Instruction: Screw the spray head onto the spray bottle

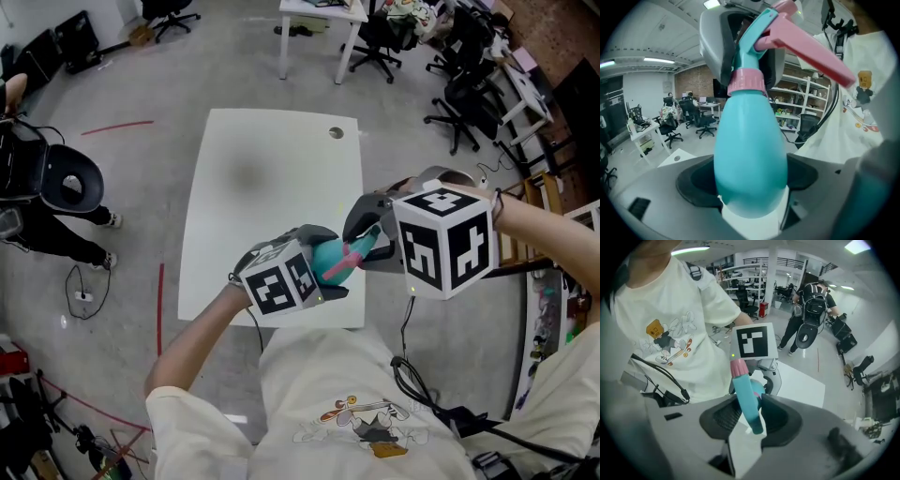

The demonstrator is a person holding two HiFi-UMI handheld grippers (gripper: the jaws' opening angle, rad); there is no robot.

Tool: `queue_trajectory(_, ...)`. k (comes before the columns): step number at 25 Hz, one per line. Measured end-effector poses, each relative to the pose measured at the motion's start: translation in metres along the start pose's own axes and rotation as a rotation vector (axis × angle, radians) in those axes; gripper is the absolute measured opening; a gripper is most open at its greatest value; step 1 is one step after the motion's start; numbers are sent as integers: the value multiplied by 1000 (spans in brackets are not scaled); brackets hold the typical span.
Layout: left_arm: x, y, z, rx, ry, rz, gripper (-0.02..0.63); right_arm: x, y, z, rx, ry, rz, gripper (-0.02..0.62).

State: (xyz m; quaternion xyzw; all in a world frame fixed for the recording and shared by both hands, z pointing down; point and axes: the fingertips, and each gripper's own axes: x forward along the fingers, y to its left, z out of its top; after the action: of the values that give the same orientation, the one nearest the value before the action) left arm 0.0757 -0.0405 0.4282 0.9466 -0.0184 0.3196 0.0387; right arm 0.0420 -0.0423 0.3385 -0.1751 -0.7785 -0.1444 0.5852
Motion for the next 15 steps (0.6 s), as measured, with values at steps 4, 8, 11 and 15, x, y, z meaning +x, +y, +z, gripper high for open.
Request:
queue_trajectory(4,2,5,1,-38,-22,63,411,1,-3,-5,71,-9,-13,129)
queue_trajectory(8,1,13,-2,-64,-17,141,411,4,-7,-9,133,-11,-28,129)
queue_trajectory(11,-2,23,-1,-82,-18,233,411,1,-14,-9,197,-22,-45,129)
queue_trajectory(15,-9,37,1,-69,-22,412,411,-2,-19,-9,249,-31,-70,129)
